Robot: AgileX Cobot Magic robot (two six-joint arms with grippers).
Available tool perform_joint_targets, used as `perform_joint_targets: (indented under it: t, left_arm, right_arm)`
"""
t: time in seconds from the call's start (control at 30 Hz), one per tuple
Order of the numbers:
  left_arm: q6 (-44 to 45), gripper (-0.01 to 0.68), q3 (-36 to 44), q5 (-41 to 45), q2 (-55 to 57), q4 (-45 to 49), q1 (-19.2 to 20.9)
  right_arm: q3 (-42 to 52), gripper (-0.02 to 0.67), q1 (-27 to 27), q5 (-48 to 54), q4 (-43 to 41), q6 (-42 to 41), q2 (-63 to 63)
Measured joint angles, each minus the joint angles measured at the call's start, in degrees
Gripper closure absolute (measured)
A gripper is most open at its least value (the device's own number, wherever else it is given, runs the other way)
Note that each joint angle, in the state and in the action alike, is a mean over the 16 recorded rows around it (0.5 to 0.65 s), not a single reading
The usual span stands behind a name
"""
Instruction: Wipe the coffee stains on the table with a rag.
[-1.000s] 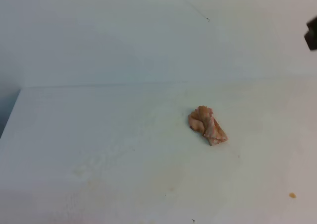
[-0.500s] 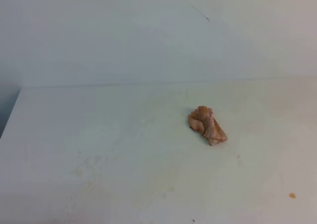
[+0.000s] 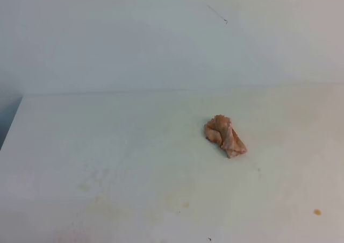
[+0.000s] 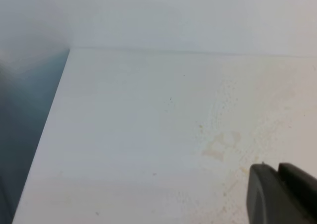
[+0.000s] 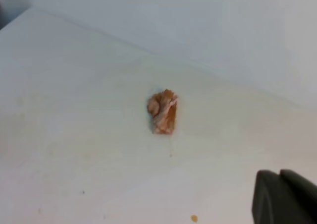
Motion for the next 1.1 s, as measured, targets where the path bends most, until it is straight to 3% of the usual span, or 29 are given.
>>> perform_joint_targets:
  t: [0.23, 0.4, 0.8, 1.1]
  left_arm:
    - [0.0, 0.677, 0.0, 0.1, 0.0, 0.0, 0.0]
    - [0.0, 0.677, 0.0, 0.0, 0.0, 0.0, 0.0]
    - [0.0, 0.677, 0.0, -0.1, 0.2, 0.0, 0.0]
    - [0.0, 0.677, 0.0, 0.1, 0.2, 0.0, 0.0]
  right_arm:
    - [2.9, 0.651, -5.9, -3.3, -4.9, -1.4, -11.3]
    - [10.8, 0.651, -9.8, -13.0, -8.7, -2.4, -21.8]
    - [47.0, 0.651, -17.6, -44.0, -4.4, -2.4, -38.3]
    - [69.1, 0.651, -22.9, -49.6, 2.2, -1.9, -39.4]
